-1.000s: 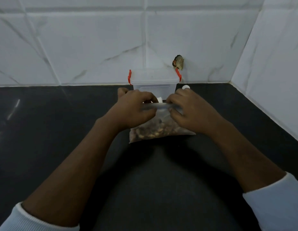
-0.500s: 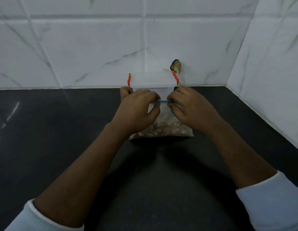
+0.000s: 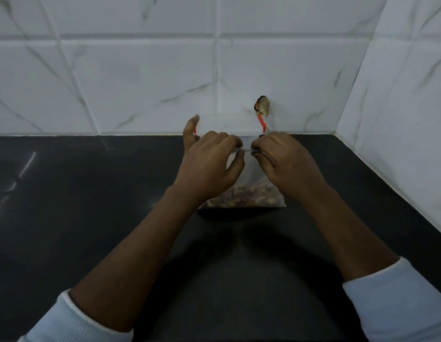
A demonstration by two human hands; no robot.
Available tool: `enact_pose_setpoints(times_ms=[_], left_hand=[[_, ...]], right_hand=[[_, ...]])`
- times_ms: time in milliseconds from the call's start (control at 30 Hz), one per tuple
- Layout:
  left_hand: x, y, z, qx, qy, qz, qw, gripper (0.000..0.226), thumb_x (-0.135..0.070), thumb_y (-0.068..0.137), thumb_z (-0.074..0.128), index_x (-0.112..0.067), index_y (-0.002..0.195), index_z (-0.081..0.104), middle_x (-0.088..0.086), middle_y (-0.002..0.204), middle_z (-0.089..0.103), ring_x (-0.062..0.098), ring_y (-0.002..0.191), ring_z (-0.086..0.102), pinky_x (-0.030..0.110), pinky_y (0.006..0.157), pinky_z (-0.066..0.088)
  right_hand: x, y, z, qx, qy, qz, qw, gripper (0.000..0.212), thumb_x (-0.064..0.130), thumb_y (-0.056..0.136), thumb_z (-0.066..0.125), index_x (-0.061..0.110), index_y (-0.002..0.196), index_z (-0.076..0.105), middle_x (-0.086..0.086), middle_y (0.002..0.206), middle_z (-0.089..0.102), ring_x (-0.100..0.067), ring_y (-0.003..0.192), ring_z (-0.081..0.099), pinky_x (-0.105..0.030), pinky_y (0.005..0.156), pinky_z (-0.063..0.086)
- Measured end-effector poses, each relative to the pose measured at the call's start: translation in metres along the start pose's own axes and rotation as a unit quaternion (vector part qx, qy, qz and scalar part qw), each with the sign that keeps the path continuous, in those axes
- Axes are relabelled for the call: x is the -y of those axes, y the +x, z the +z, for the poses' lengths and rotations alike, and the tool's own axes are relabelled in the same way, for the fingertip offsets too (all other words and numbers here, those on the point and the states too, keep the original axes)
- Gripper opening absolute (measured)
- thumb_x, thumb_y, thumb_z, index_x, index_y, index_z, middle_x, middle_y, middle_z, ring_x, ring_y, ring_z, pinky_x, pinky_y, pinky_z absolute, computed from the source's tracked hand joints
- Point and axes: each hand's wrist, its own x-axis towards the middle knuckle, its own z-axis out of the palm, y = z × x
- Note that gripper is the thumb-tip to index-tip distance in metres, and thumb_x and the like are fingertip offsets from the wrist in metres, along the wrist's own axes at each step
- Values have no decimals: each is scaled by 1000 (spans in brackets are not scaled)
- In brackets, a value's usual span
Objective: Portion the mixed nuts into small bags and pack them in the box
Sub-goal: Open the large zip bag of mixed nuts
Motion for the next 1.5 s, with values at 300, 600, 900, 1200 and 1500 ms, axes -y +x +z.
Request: enact_pose_setpoints(times_ms=[300, 600, 900, 1200, 1500], left_hand=[[-12, 43, -36, 176, -85, -27, 980, 25, -24, 93, 70, -19, 117, 69, -3, 103, 58, 15, 95, 56, 28, 82, 42], [-12, 95, -74, 357, -211, -84, 906, 13, -19, 96, 69, -11, 98, 80, 1, 88, 78, 11, 76, 69, 25, 69, 55], [-7, 106, -55, 362, -446, -325, 751, 13, -8, 90, 72, 5, 95, 74, 14, 80, 71, 17, 66, 64, 25, 57, 55], [-13, 82, -40, 330, -537, -347, 694, 8, -1, 93, 68, 3, 96, 74, 12, 87, 75, 14, 71, 72, 22, 63, 58], [-29, 70, -30, 279, -470, -392, 740, 20, -15, 94, 66, -3, 79, 69, -1, 53, 64, 6, 45, 59, 18, 47, 50]], right_hand=[[12, 3, -16, -45, 106, 82, 990, 29, 21, 91, 62, 12, 118, 61, -3, 112, 64, -7, 106, 39, -39, 90, 39], [15, 7, -35, -78, 11, 112, 991, 22, 25, 90, 76, 21, 111, 72, 3, 108, 67, -22, 112, 43, -44, 83, 39], [50, 11, -48, -143, 351, 415, 827, 19, 30, 96, 70, 19, 108, 61, -3, 78, 70, -17, 71, 66, -31, 62, 54], [54, 25, -61, -76, 549, 527, 644, 9, 14, 96, 69, 5, 98, 73, -13, 93, 78, -24, 86, 78, -33, 73, 64], [48, 24, -47, -39, 466, 561, 683, 21, 16, 98, 63, -2, 106, 71, -18, 90, 73, -22, 68, 67, -28, 58, 56]])
